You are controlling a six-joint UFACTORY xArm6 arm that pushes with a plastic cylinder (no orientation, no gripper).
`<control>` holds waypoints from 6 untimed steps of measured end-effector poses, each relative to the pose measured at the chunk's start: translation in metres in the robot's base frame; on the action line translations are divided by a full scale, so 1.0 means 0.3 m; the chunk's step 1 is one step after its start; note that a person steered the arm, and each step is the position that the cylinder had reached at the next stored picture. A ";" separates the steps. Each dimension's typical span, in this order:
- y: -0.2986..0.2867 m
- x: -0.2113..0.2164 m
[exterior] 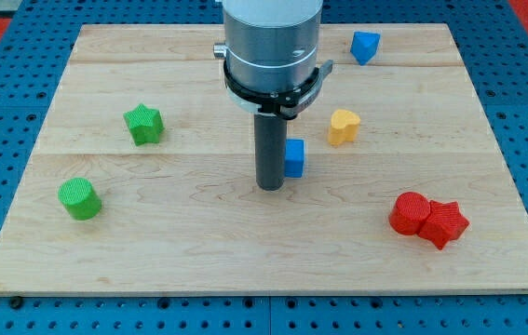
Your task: Drag the blue cube to the left of the yellow heart
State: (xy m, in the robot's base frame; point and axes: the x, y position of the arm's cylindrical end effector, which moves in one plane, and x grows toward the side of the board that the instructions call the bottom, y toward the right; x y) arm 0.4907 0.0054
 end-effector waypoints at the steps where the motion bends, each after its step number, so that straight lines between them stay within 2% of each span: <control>1: 0.011 -0.026; 4: 0.080 -0.107; 6: 0.184 -0.289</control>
